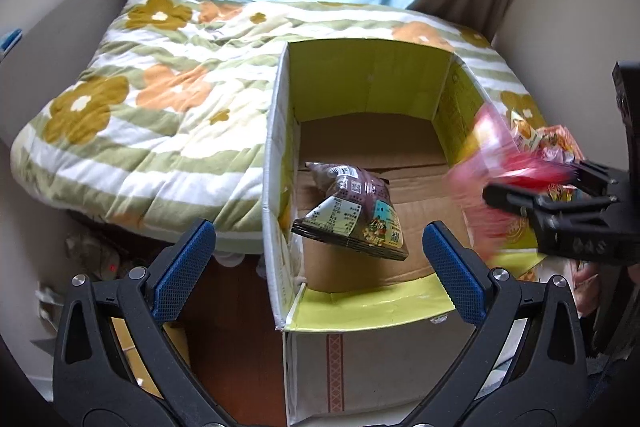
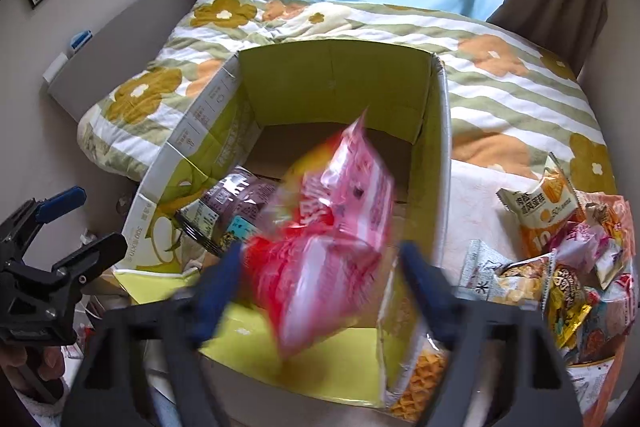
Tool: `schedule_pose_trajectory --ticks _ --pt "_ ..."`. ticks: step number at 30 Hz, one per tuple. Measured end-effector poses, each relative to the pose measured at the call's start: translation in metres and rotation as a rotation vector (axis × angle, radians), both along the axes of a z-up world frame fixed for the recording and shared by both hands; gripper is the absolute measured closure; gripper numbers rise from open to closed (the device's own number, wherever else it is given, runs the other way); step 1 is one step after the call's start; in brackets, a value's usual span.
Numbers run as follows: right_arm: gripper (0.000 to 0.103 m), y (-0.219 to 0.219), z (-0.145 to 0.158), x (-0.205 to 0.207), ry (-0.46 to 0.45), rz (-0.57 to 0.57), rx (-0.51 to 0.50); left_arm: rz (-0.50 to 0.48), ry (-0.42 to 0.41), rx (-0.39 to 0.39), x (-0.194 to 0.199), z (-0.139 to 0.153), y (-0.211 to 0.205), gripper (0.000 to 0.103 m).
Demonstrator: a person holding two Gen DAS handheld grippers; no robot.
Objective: Organize snacks
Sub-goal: 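Carry both bags over the yellow box and open both tools to drop them, then move both tools back toward the snack pile on the table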
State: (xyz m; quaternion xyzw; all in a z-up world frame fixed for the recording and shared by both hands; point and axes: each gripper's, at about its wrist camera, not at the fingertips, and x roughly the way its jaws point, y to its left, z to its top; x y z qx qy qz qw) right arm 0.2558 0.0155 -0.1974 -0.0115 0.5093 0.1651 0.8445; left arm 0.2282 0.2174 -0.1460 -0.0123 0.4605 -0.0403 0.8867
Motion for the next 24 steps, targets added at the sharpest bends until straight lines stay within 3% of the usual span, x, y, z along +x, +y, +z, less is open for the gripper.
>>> schedule_pose_trajectory --ticks 4,9,24 --pt "0.000 -0.006 0.004 -0.014 -0.064 -0.021 0.055 0.019 -0.010 -0.001 -0.007 0.000 0.002 0.000" --pt "0.000 -0.008 0.006 -0.026 -0.049 -0.019 0.063 -0.005 -0.008 -0.014 -0.010 -0.003 0.000 0.000" --pt "0.000 -0.045 0.033 -0.059 -0.150 -0.188 0.060 -0.171 -0.085 -0.001 -0.020 0.012 -0.039 0.000"
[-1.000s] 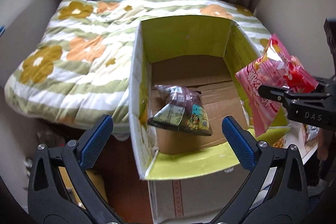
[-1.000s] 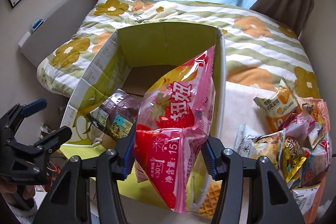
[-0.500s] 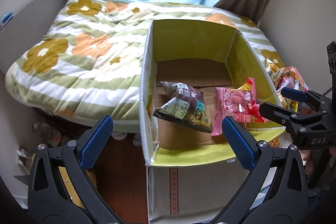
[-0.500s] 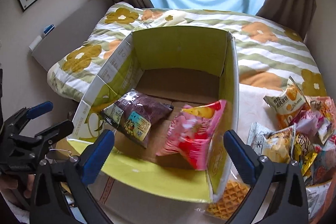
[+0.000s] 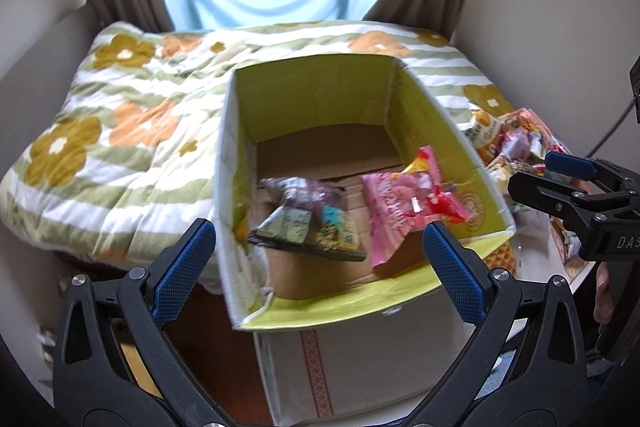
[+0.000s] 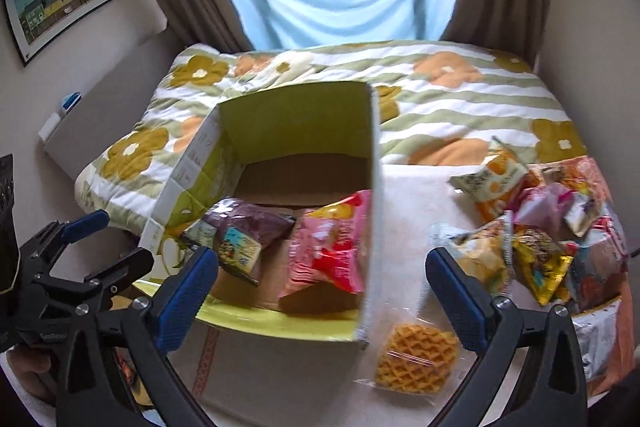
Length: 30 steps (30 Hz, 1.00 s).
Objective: Organize snacks
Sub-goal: 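Move both tools back toward the snack pile on the table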
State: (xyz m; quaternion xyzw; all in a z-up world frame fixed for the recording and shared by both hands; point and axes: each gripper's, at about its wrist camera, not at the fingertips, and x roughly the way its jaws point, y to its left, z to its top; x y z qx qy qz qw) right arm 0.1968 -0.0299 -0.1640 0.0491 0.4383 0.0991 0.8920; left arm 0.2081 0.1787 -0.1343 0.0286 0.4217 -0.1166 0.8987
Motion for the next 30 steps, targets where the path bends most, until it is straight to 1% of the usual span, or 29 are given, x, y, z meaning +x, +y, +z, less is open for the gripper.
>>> schedule_pose_trajectory --ticks 6,10,12,14,17,19,21,26,30 --pt "0.000 -0.048 0.017 -0.018 -0.032 -0.086 -0.005 -0.076 -0.021 0.006 -0.007 0.008 -0.041 0.000" --pt "0.000 -0.090 0.028 -0.035 -0.061 -0.156 -0.059 -0.115 -0.028 0.012 -0.018 0.010 -0.082 0.000" --pt "0.000 -0.115 0.031 -0.044 -0.066 -0.187 -0.098 -0.122 -0.024 0.010 -0.022 0.009 -0.099 0.000" --pt "0.000 -0.136 0.032 -0.052 -0.071 -0.206 -0.115 -0.131 -0.011 0.008 -0.028 0.005 -0.121 0.000" --pt "0.000 -0.168 0.031 -0.065 -0.061 -0.225 -0.104 -0.141 0.014 -0.010 -0.036 -0.002 -0.152 0.000" --pt "0.000 -0.191 0.027 -0.073 -0.043 -0.235 -0.103 -0.136 0.039 -0.026 -0.044 -0.008 -0.173 0.000" --pt "0.000 -0.210 0.022 -0.080 -0.028 -0.237 -0.096 -0.126 0.056 -0.027 -0.050 -0.014 -0.188 0.000" --pt "0.000 -0.249 -0.001 -0.097 0.030 -0.192 -0.119 -0.069 0.124 -0.002 -0.065 -0.048 -0.228 0.000" --pt "0.000 -0.265 -0.028 -0.101 0.079 -0.151 -0.128 -0.008 0.169 0.027 -0.070 -0.077 -0.249 0.000"
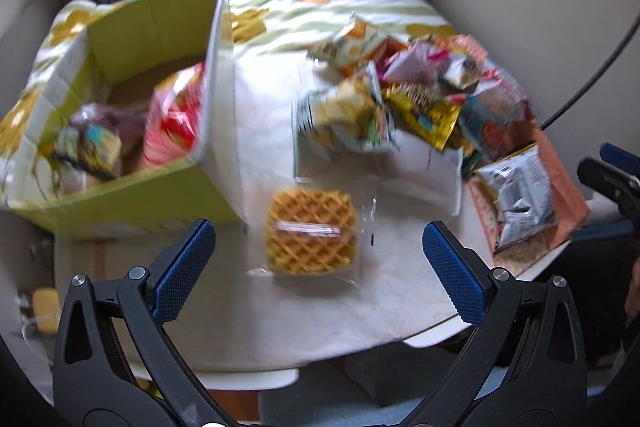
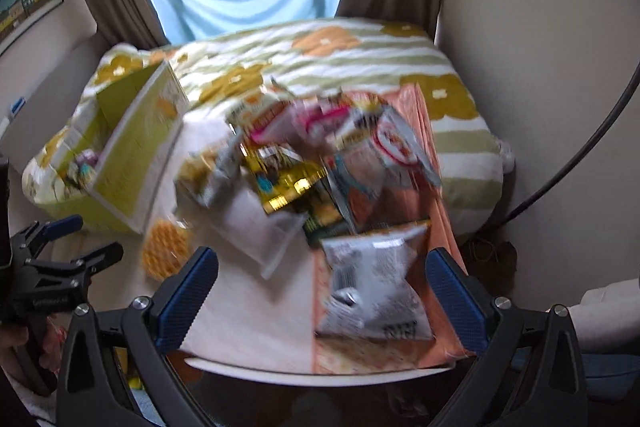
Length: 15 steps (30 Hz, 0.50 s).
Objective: Organize snacks
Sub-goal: 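Move both tools back toward the snack pile on the table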
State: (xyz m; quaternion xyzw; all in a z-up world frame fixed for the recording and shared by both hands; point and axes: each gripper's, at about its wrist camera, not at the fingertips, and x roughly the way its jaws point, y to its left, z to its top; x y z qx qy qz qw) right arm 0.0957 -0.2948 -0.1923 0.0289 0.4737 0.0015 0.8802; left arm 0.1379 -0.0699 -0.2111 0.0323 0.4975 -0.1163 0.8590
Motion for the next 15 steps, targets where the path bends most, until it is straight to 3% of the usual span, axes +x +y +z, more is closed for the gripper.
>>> schedule_pose_trajectory --ticks 6,15 --pt "0.000 -0.009 -0.045 0.002 0.055 0.044 -0.009 0.023 -0.020 0.099 -0.002 -0.035 -0.023 0.000" --pt "0.000 -0.023 -0.094 0.010 0.104 -0.058 -0.069 0.038 -0.051 0.264 0.012 -0.085 -0.037 0.000"
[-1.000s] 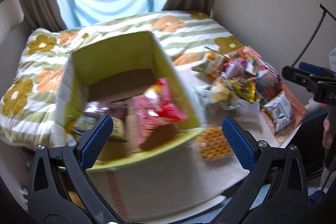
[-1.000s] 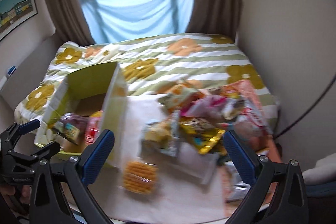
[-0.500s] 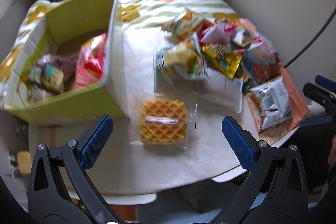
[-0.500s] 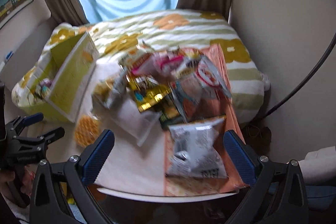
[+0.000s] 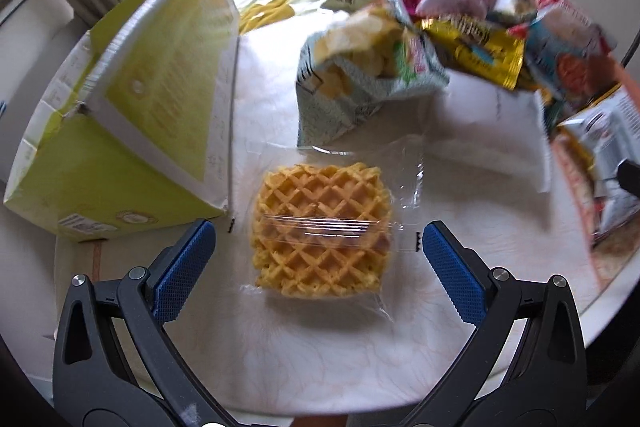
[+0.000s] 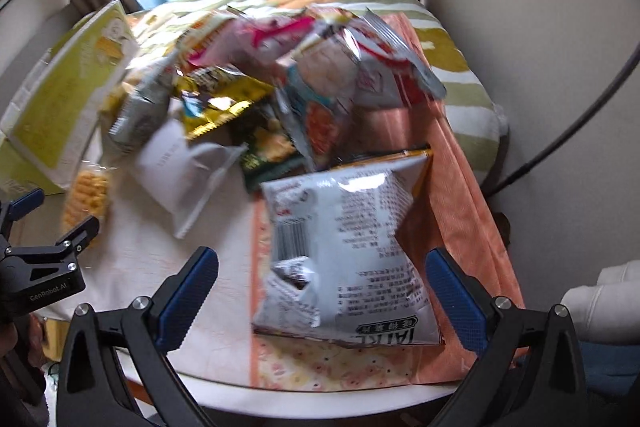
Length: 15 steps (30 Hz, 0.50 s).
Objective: Organize snacks
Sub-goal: 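Move both tools back toward the snack pile on the table, then grasp the wrapped waffle with the left tool while the right tool grasps the white chip bag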
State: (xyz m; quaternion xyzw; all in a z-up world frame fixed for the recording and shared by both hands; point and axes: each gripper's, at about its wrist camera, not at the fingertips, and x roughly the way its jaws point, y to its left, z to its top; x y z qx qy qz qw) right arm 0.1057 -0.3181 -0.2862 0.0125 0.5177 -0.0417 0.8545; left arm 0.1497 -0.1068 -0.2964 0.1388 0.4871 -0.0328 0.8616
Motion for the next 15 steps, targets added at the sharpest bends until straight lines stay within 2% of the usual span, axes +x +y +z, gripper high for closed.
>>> schedule_pose_trajectory --ticks 8,12,15 --pt "0.000 -0.002 -0.017 0.002 0.017 -0.024 -0.010 -0.013 0.013 0.037 0.012 -0.021 -0.004 0.000" --pt "0.000 -0.001 -0.024 0.005 0.036 -0.016 -0.048 -0.005 0.017 0.015 0.015 -0.023 -0.002 0.000" --pt "0.000 -0.001 -0.029 0.005 0.048 -0.013 -0.054 0.018 0.044 -0.046 0.019 -0.025 0.005 0.000"
